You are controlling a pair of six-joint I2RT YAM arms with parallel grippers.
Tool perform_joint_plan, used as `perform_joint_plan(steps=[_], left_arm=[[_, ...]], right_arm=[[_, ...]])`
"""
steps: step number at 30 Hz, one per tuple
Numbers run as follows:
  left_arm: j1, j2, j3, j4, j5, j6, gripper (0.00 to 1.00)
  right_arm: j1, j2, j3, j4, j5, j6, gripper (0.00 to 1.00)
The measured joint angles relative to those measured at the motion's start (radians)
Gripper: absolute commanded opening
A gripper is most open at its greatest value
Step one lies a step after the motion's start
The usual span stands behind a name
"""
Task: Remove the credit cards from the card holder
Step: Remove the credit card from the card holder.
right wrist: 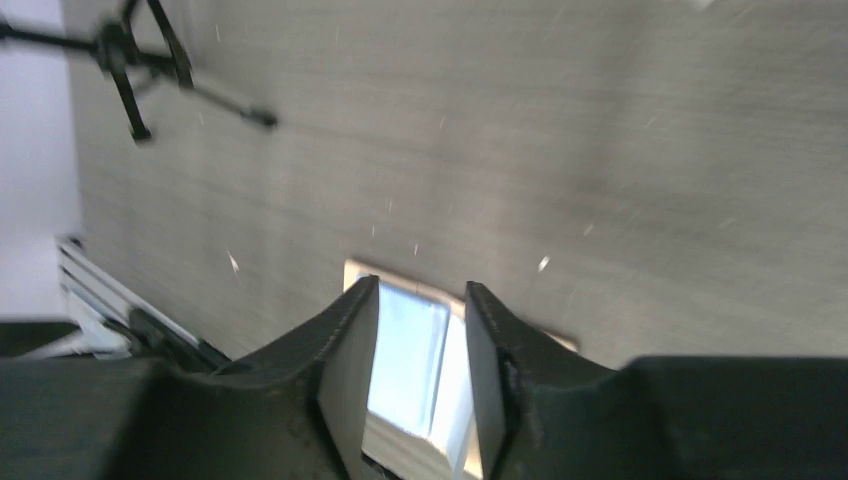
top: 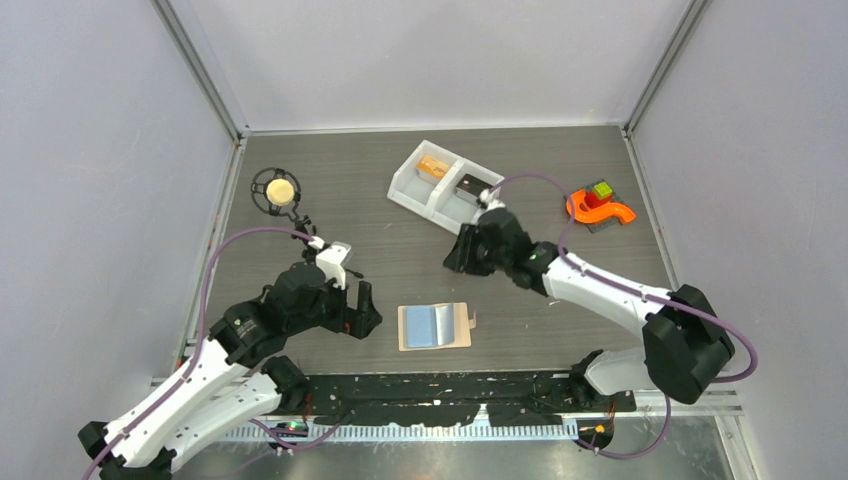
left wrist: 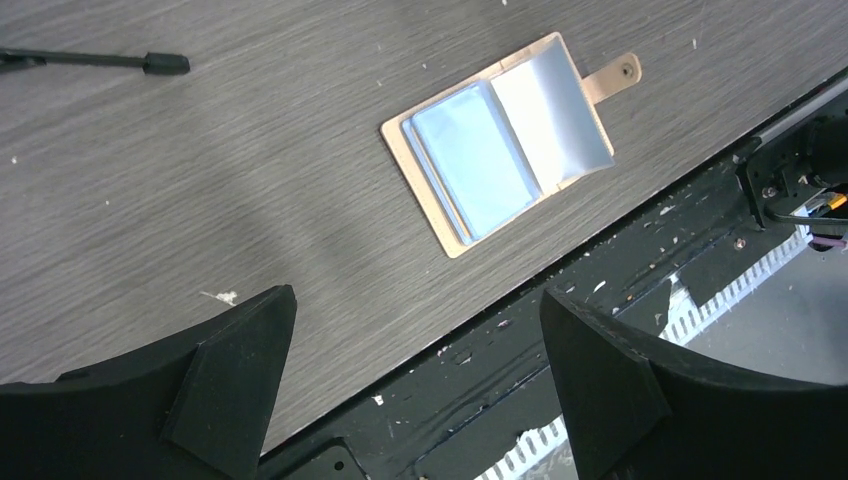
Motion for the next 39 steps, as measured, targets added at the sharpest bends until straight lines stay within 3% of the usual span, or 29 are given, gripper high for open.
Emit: perform_joint_plan(steps=[5,9,22,39], left_arm=[[0.0,-0.015,-0.021,0.003,-0.02,-0.016,0.98],[0.0,-0.069,-0.021,0.003,-0.06,-0.016,0.99],[0.0,-0.174,-0.033,0.003,-0.121,-0.024,0.99],[0.0,-0.193,-0.043,0.005,-0.121,-0.039,0.99]], right_arm=[[0.242,-0.008,-0.035,-0.008,0.092,0.028,0.6],[0.353,0.021,-0.006,-0.043,0.158,0.046,0.68],[0.47,0.306,0.197,-0.222,0.305,0.117,0.8],[0.507,0.428,0.267,-0.311,0.394,0.147,0.76]])
